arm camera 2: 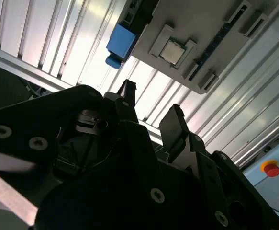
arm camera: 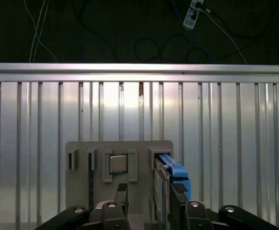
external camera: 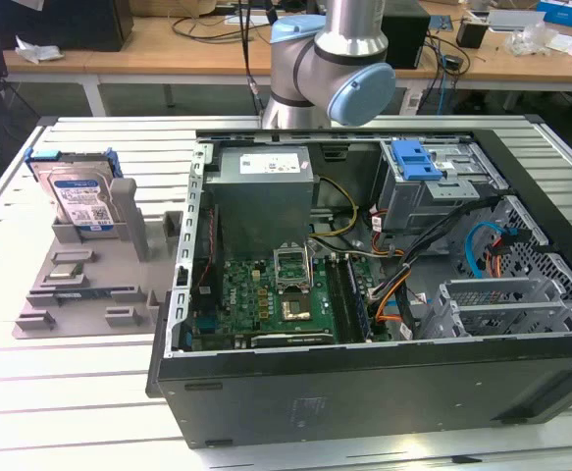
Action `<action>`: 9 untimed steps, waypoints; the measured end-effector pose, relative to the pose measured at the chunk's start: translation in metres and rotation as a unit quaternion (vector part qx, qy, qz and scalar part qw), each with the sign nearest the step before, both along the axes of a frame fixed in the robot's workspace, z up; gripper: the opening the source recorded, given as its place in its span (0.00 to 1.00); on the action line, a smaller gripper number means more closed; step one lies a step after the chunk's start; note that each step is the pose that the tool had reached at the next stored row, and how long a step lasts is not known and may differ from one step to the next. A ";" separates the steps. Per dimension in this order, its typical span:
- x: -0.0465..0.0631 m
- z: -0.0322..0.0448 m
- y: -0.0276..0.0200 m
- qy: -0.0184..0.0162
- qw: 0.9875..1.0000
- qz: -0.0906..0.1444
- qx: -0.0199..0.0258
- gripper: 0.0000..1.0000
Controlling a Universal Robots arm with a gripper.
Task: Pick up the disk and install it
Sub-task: 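Pick up the disk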
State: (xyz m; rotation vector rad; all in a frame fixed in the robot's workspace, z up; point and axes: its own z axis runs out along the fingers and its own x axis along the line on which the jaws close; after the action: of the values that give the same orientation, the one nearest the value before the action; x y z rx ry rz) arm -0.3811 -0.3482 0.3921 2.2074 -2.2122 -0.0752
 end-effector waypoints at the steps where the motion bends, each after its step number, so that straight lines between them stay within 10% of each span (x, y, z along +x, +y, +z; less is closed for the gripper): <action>1: 0.001 -0.0002 0.0035 0.000 1.000 0.000 0.000 0.48; 9: 0.004 -0.0011 0.0266 0.000 1.000 0.000 0.000 0.48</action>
State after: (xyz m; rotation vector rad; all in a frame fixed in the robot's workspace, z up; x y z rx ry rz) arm -0.3768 -0.3217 0.3910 2.2072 -2.2121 -0.0746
